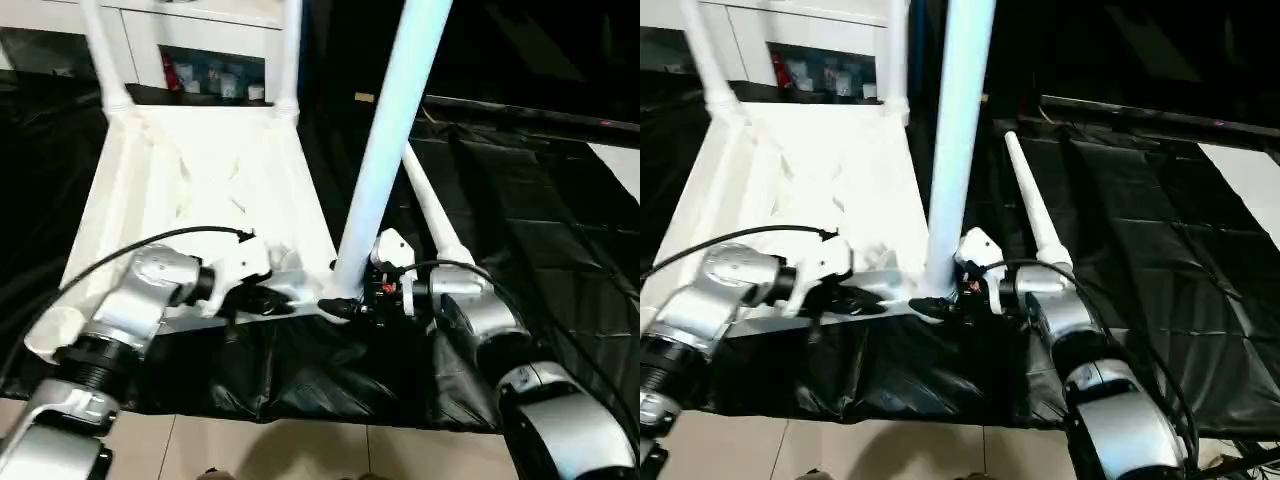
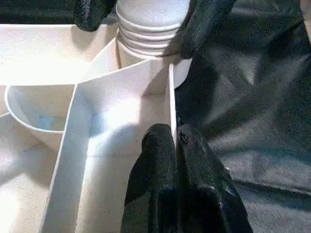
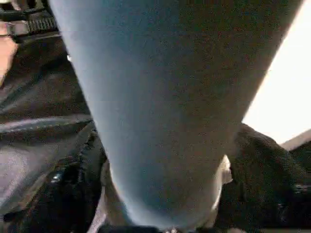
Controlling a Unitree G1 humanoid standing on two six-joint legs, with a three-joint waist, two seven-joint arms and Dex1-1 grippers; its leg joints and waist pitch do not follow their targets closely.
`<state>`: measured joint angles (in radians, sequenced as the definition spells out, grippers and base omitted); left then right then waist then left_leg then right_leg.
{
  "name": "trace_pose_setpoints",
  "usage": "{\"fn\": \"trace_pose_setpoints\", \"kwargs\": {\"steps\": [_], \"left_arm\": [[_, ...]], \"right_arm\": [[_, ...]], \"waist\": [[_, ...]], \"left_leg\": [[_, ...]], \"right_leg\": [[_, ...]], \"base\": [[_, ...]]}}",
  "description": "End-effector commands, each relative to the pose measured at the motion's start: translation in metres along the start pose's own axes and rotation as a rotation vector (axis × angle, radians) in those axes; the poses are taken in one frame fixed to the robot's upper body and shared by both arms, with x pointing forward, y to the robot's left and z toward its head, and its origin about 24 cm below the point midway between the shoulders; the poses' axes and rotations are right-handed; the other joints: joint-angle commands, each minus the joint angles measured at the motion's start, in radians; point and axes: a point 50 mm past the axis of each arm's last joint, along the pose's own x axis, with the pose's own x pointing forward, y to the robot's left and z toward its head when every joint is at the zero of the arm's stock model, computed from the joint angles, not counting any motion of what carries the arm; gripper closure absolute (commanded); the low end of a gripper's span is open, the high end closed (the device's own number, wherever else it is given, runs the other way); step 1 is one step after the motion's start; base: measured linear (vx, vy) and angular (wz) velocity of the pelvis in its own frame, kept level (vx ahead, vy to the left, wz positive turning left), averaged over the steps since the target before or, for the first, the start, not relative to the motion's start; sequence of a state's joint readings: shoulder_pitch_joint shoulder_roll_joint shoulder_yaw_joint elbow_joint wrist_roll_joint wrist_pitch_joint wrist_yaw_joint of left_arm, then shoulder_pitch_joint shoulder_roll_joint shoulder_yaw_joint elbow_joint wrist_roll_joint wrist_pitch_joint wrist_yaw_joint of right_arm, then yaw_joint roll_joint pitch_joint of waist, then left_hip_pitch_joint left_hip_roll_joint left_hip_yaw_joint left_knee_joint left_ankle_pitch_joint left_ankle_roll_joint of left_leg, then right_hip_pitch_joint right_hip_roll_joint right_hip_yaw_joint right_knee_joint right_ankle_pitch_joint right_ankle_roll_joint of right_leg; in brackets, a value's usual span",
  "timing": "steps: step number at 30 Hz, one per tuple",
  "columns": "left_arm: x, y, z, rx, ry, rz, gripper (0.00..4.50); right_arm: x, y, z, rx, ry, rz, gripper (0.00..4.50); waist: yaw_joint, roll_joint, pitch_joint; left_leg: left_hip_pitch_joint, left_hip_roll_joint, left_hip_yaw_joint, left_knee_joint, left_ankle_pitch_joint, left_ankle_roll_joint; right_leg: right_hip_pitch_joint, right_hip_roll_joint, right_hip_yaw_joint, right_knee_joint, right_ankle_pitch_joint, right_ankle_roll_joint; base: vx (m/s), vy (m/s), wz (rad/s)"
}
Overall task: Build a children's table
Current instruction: Rotate leg to tighten
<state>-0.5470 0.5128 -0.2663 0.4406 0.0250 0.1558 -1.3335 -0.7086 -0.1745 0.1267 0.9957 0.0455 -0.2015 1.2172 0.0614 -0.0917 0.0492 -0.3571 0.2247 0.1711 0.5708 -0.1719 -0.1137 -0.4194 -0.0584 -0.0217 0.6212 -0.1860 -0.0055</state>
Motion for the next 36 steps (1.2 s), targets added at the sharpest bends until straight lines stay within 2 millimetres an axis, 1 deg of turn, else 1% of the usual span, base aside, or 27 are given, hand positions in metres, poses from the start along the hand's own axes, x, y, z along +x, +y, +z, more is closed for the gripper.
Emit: {"fn": "trace_pose_setpoints", "kwargs": {"steps": [1, 3, 4, 5, 7, 9, 11, 13, 15, 16, 17, 18, 19, 20, 21, 23, 24, 26, 27, 28, 29, 30, 31, 32, 33, 35, 36], "left_arm": [[0.014, -0.012, 0.000, 0.026, 0.021, -0.138, 4.50], [0.013, -0.013, -0.001, 0.028, 0.029, -0.148, 4.50], [0.013, -0.013, -0.002, 0.029, 0.031, -0.150, 4.50], [0.013, -0.013, -0.002, 0.029, 0.031, -0.150, 4.50], [0.012, -0.013, -0.002, 0.027, 0.034, -0.154, 4.50], [0.013, -0.012, -0.003, 0.024, 0.034, -0.152, 4.50], [0.013, -0.011, -0.003, 0.019, 0.032, -0.144, 4.50], [0.018, -0.007, -0.002, -0.006, 0.031, -0.076, 4.50], [0.022, -0.003, -0.001, -0.023, 0.029, -0.028, 4.50], [0.027, 0.000, 0.002, -0.034, 0.022, 0.021, 4.50], [0.033, 0.003, 0.005, -0.046, 0.015, 0.070, 4.50], [0.035, 0.004, 0.006, -0.052, 0.012, 0.087, 4.50], [0.041, 0.005, 0.009, -0.067, 0.001, 0.118, 4.50], [0.050, 0.006, 0.016, -0.079, -0.018, 0.163, 4.50], [0.061, 0.007, 0.024, -0.089, -0.039, 0.203, 4.50], [0.065, 0.006, 0.027, -0.090, -0.043, 0.210, 4.50], [0.074, 0.005, 0.034, -0.082, -0.047, 0.236, 4.50], [0.079, 0.005, 0.038, -0.074, -0.047, 0.253, 4.50], [0.084, 0.004, 0.042, -0.068, -0.049, 0.273, 4.50], [0.085, 0.004, 0.044, -0.062, -0.054, 0.276, 4.50], [0.085, 0.004, 0.044, -0.062, -0.054, 0.276, 4.50], [0.086, 0.004, 0.046, -0.055, -0.056, 0.282, 4.50], [0.086, 0.004, 0.046, -0.055, -0.056, 0.282, 4.50], [0.085, 0.004, 0.046, -0.045, -0.057, 0.281, 4.50], [0.082, 0.004, 0.045, -0.038, -0.057, 0.278, 4.50], [0.077, 0.004, 0.043, -0.022, -0.059, 0.266, 4.50], [0.072, 0.004, 0.040, -0.014, -0.056, 0.247, 4.50]], "right_arm": [[-0.002, -0.003, 0.004, -0.002, 0.003, 0.019, 1.02], [-0.003, -0.002, 0.003, -0.003, 0.015, 0.037, 1.14], [-0.003, -0.001, 0.002, -0.003, 0.019, 0.041, 1.29], [-0.003, -0.001, 0.002, -0.003, 0.019, 0.041, 1.29], [-0.002, 0.001, 0.000, 0.000, 0.022, 0.051, 1.53], [-0.002, 0.002, -0.002, 0.006, 0.021, 0.053, 1.63], [-0.001, 0.002, -0.003, 0.017, 0.014, 0.043, 1.67], [0.002, 0.002, -0.006, 0.067, -0.024, -0.038, 1.74], [0.006, 0.002, -0.008, 0.089, -0.043, -0.092, 1.75], [0.011, 0.001, -0.010, 0.108, -0.049, -0.179, 1.75], [0.016, 0.000, -0.013, 0.127, -0.051, -0.266, 1.75], [0.017, 0.000, -0.014, 0.134, -0.052, -0.293, 1.76], [0.021, 0.000, -0.015, 0.158, -0.060, -0.350, 1.76], [0.029, -0.001, -0.016, 0.196, -0.073, -0.446, 1.77], [0.037, -0.002, -0.016, 0.243, -0.081, -0.555, 1.77], [0.040, -0.002, -0.016, 0.255, -0.081, -0.588, 1.77], [0.049, -0.002, -0.012, 0.263, -0.079, -0.669, 1.77], [0.055, -0.002, -0.010, 0.269, -0.085, -0.708, 1.77], [0.060, -0.001, -0.005, 0.253, -0.096, -0.725, 1.77], [0.061, -0.001, -0.002, 0.220, -0.100, -0.733, 1.77], [0.061, -0.001, -0.002, 0.220, -0.100, -0.733, 1.77], [0.060, -0.003, 0.003, 0.205, -0.125, -0.752, 1.43], [0.060, -0.003, 0.003, 0.205, -0.125, -0.752, 1.43], [0.058, -0.005, 0.004, 0.221, -0.151, -0.763, 1.22], [0.055, -0.006, 0.005, 0.218, -0.160, -0.750, 1.05], [0.048, -0.009, 0.005, 0.212, -0.174, -0.719, 0.98], [0.043, -0.010, 0.005, 0.202, -0.177, -0.687, 0.88]], "waist": [[-0.002, 0.018, -0.061], [0.000, 0.015, -0.061], [0.001, 0.017, -0.061], [0.001, 0.017, -0.062], [0.001, 0.017, -0.062], [0.001, 0.019, -0.061], [0.001, 0.018, -0.062], [0.000, 0.018, -0.061], [-0.004, 0.018, -0.056], [-0.004, 0.016, -0.053], [-0.006, 0.017, -0.049], [-0.008, 0.016, -0.047], [-0.012, 0.014, -0.048], [-0.011, 0.022, -0.049], [-0.018, 0.019, -0.049], [-0.025, 0.016, -0.052], [-0.029, 0.020, -0.051], [-0.032, 0.019, -0.053], [-0.031, 0.017, -0.054], [-0.029, 0.018, -0.055], [-0.029, 0.018, -0.056], [-0.029, 0.015, -0.057], [-0.028, 0.016, -0.058], [-0.028, 0.014, -0.058], [-0.027, 0.015, -0.059], [-0.026, 0.016, -0.058], [-0.027, 0.016, -0.060]], "left_leg": [[0.007, 0.007, 0.015, -0.057, -0.198, 0.042], [0.006, 0.007, 0.017, -0.057, -0.192, 0.041], [0.007, 0.007, 0.016, -0.057, -0.191, 0.040], [0.007, 0.007, 0.016, -0.057, -0.190, 0.039], [0.006, 0.007, 0.016, -0.057, -0.193, 0.037], [0.007, 0.007, 0.015, -0.057, -0.194, 0.035], [0.007, 0.006, 0.016, -0.057, -0.193, 0.033], [0.008, 0.006, 0.016, -0.057, -0.195, 0.032], [0.009, 0.005, 0.014, -0.062, -0.243, 0.017], [0.012, 0.005, 0.012, -0.063, -0.265, 0.012], [0.013, 0.005, 0.010, -0.067, -0.295, -0.006], [0.015, 0.004, 0.009, -0.068, -0.313, -0.015], [0.017, 0.002, 0.003, -0.068, -0.358, -0.027], [0.019, 0.002, 0.000, -0.068, -0.357, -0.033], [0.016, 0.002, 0.001, -0.069, -0.353, -0.039], [0.011, -0.001, -0.001, -0.067, -0.357, -0.035], [0.007, -0.002, -0.002, -0.068, -0.361, -0.030], [0.011, -0.003, -0.001, -0.065, -0.373, -0.027], [0.012, -0.003, 0.001, -0.064, -0.367, -0.023], [0.012, -0.003, 0.002, -0.063, -0.362, -0.020], [0.010, -0.003, 0.002, -0.063, -0.353, -0.017], [0.003, -0.003, 0.004, -0.064, -0.325, -0.008], [0.004, -0.003, 0.005, -0.064, -0.321, -0.006], [0.003, -0.004, 0.007, -0.062, -0.309, 0.001], [0.003, -0.004, 0.008, -0.062, -0.298, 0.006], [0.002, -0.004, 0.008, -0.061, -0.296, 0.014], [0.000, -0.003, 0.007, -0.062, -0.292, 0.018]], "right_leg": [[0.054, -0.051, 0.026, -0.058, -0.093, -0.254], [0.055, -0.051, 0.026, -0.057, -0.085, -0.256], [0.055, -0.051, 0.025, -0.056, -0.087, -0.256], [0.055, -0.052, 0.025, -0.056, -0.086, -0.256], [0.055, -0.052, 0.025, -0.057, -0.093, -0.255], [0.055, -0.052, 0.026, -0.057, -0.096, -0.254], [0.055, -0.051, 0.025, -0.057, -0.093, -0.254], [0.054, -0.051, 0.026, -0.058, -0.096, -0.253], [0.050, -0.053, 0.027, -0.067, -0.176, -0.234], [0.048, -0.054, 0.028, -0.071, -0.213, -0.227], [0.044, -0.055, 0.029, -0.078, -0.281, -0.207], [0.043, -0.054, 0.028, -0.082, -0.323, -0.195], [0.040, -0.058, 0.027, -0.091, -0.442, -0.157], [0.039, -0.060, 0.028, -0.091, -0.450, -0.151], [0.037, -0.057, 0.028, -0.093, -0.440, -0.147], [0.038, -0.055, 0.027, -0.094, -0.438, -0.137], [0.039, -0.053, 0.025, -0.094, -0.433, -0.133], [0.033, -0.052, 0.026, -0.095, -0.431, -0.130], [0.031, -0.051, 0.027, -0.094, -0.409, -0.131], [0.032, -0.051, 0.028, -0.094, -0.392, -0.133], [0.033, -0.051, 0.029, -0.092, -0.370, -0.137], [0.038, -0.048, 0.028, -0.085, -0.309, -0.148], [0.038, -0.047, 0.028, -0.084, -0.294, -0.152], [0.040, -0.047, 0.029, -0.082, -0.264, -0.159], [0.041, -0.047, 0.029, -0.080, -0.246, -0.165], [0.042, -0.048, 0.029, -0.081, -0.241, -0.168], [0.046, -0.049, 0.028, -0.080, -0.238, -0.171]], "base": [[0.000, 0.000, 0.00], [0.000, 0.000, 0.00], [0.000, 0.000, 0.00], [0.000, 0.000, 0.00], [0.000, 0.000, 0.00], [0.000, 0.000, 0.00], [0.000, 0.000, 0.00], [0.000, 0.000, 0.00], [0.000, 0.000, 0.00], [0.000, 0.000, 0.00], [0.000, 0.000, 0.00], [0.000, 0.000, 0.00], [0.000, 0.000, 0.00], [-0.062, 0.006, -0.05], [0.000, 0.000, 0.00], [0.000, 0.000, 0.00], [0.000, 0.000, 0.00], [0.000, 0.000, 0.00], [0.000, 0.000, 0.00], [0.000, 0.000, 0.00], [0.000, 0.000, 0.00], [0.000, 0.000, 0.00], [0.000, 0.000, 0.00], [0.000, 0.000, 0.00], [0.000, 0.000, 0.00], [0.000, 0.000, 0.00], [0.000, 0.000, 0.00]]}}
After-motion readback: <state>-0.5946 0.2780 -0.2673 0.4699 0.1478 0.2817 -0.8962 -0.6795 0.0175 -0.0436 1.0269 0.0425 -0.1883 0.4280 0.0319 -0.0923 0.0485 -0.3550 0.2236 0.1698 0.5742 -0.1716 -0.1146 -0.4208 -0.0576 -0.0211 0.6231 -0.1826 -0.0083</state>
